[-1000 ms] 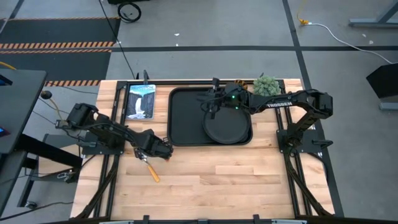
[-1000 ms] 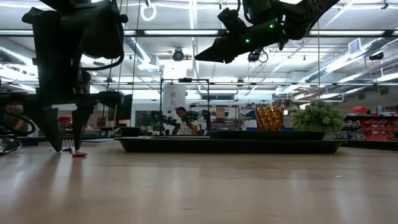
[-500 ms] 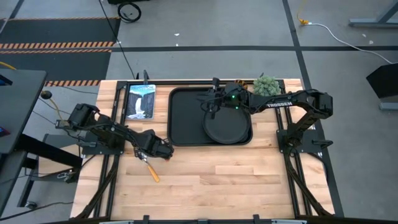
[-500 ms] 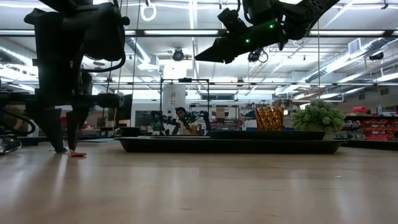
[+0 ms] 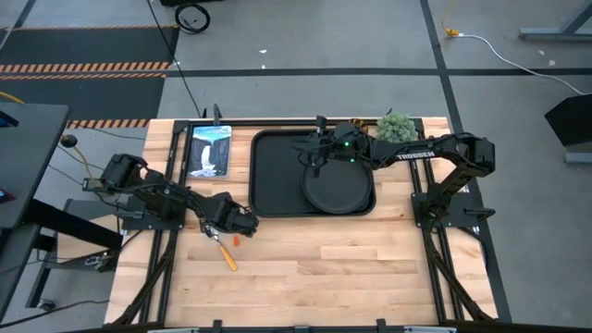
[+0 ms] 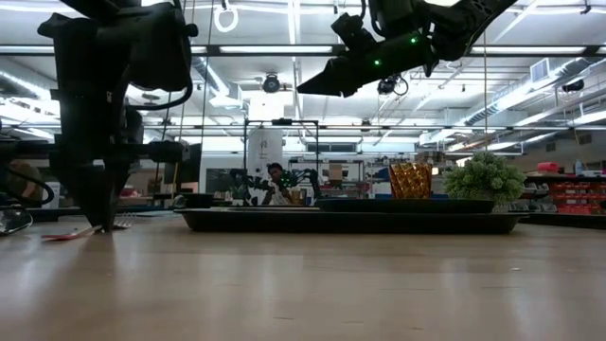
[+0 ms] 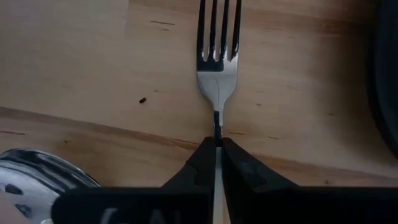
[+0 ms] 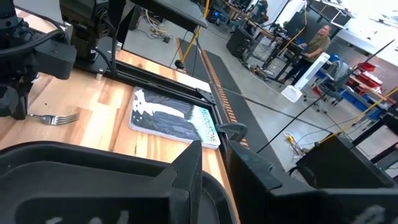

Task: Pick and place plate/cup/fork/spoon on tray
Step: Put the orange fork on the black tray to the left side of the black plate

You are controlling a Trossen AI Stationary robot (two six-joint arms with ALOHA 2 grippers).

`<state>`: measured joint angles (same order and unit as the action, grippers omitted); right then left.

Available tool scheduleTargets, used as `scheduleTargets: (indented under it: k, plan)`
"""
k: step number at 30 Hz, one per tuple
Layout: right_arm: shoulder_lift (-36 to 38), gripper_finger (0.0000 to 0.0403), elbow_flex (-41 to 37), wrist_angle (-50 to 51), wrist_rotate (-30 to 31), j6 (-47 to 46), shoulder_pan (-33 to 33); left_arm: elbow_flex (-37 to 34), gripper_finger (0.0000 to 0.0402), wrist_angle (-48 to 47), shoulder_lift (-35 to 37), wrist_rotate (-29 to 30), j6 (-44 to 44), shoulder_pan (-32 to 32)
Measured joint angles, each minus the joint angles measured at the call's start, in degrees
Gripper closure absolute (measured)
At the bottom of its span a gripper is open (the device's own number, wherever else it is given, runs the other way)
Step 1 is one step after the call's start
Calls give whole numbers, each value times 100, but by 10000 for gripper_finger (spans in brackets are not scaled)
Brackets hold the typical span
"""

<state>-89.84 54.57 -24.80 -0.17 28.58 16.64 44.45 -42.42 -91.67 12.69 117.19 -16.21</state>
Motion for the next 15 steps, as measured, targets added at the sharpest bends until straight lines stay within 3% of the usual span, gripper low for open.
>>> scheduleTargets:
  k: [9,15]
  plan:
    - [0,321,2,164,0,-171,4,-7,383,-402,633,298,-302,108]
    - [0,321,2,212,3,-206,4,649,382,-1324,773,811,-1058,525]
